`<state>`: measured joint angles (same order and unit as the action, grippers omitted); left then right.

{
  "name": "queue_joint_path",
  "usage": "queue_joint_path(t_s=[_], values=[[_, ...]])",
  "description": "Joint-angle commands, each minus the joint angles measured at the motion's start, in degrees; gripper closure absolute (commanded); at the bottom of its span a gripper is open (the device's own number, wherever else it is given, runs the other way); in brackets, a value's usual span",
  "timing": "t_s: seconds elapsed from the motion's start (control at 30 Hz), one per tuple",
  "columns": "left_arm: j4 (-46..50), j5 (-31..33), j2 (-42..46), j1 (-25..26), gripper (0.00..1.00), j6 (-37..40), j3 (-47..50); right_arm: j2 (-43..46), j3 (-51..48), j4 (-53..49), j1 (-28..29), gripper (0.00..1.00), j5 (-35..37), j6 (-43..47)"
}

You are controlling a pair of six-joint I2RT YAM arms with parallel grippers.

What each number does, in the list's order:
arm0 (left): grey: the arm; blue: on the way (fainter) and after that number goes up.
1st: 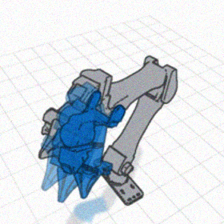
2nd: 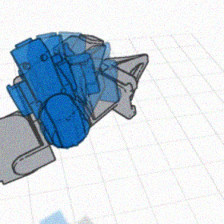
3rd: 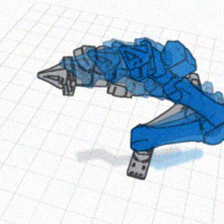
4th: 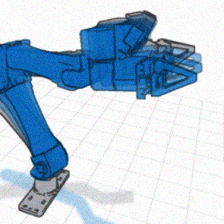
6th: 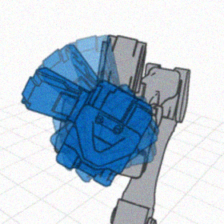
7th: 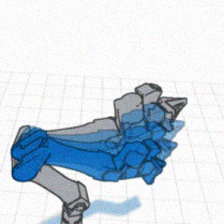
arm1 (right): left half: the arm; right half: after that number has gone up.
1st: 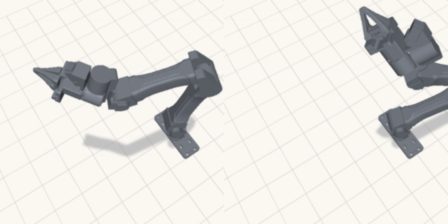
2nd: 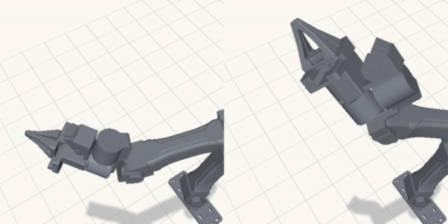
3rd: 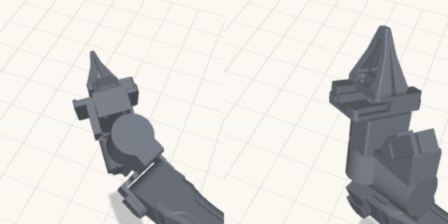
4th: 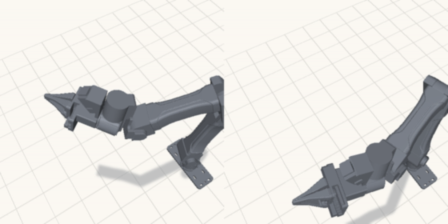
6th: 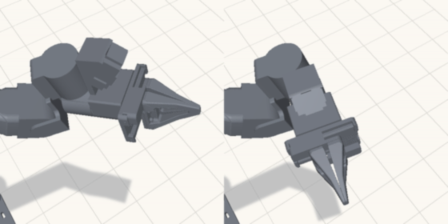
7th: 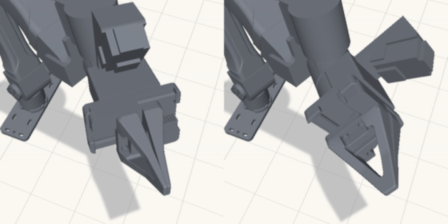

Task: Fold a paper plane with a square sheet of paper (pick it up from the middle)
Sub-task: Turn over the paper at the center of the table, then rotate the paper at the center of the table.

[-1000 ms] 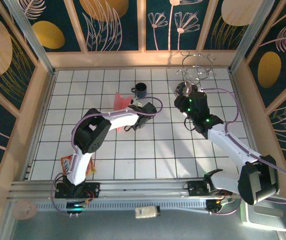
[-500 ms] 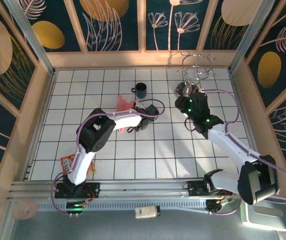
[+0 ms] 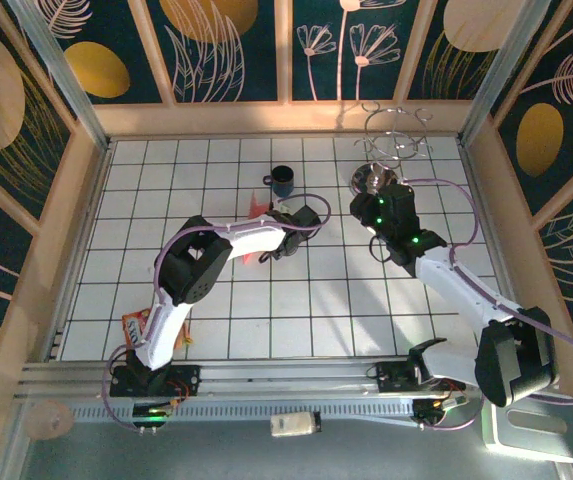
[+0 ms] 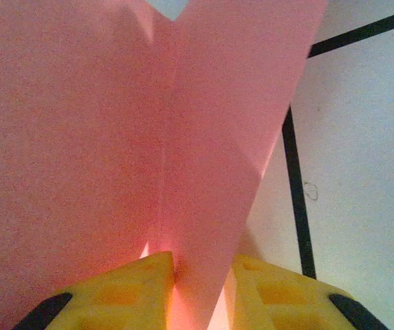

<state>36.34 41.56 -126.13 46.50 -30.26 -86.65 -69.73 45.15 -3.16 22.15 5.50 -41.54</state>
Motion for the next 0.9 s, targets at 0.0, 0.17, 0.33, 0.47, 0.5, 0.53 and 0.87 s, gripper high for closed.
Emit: queue_joint_path(t_s=[0.0, 0.17, 0.33, 0.47, 0.5, 0.53, 0.87], values=[[0.2, -5.1, -0.4, 0.5, 0.70, -2.4, -1.3, -0.8, -0.5, 1.7, -0.5, 0.48, -0.4, -1.3], [-0.4, -8.6, 1.9, 0.6, 0.63, -3.1, -1.8, -0.8, -0.4, 1.6, -0.5, 0.48, -0.4, -1.4], [-4.5, -18.5, 6.7, 0.8, 0.54, -5.0, 0.9, -0.3, -0.7, 1.5, -0.8, 0.48, 0.4, -1.8], [-10.3, -29.5, 11.9, 1.1, 0.49, -7.7, 6.0, 0.0, -1.0, 1.4, -1.2, 0.48, 0.7, -2.2], [-12.0, -32.8, 13.1, 1.1, 0.49, -8.2, 7.4, 0.0, -1.1, 1.5, -1.3, 0.48, 0.6, -2.2], [-14.3, -37.1, 14.5, 1.1, 0.48, -8.6, 9.1, -0.1, -1.3, 1.8, -1.3, 0.47, 0.4, -2.2], [-27.5, -51.0, 25.8, -4.3, 0.40, -10.8, 20.4, -2.1, -1.8, 4.8, -1.2, 0.42, -4.4, -1.4]])
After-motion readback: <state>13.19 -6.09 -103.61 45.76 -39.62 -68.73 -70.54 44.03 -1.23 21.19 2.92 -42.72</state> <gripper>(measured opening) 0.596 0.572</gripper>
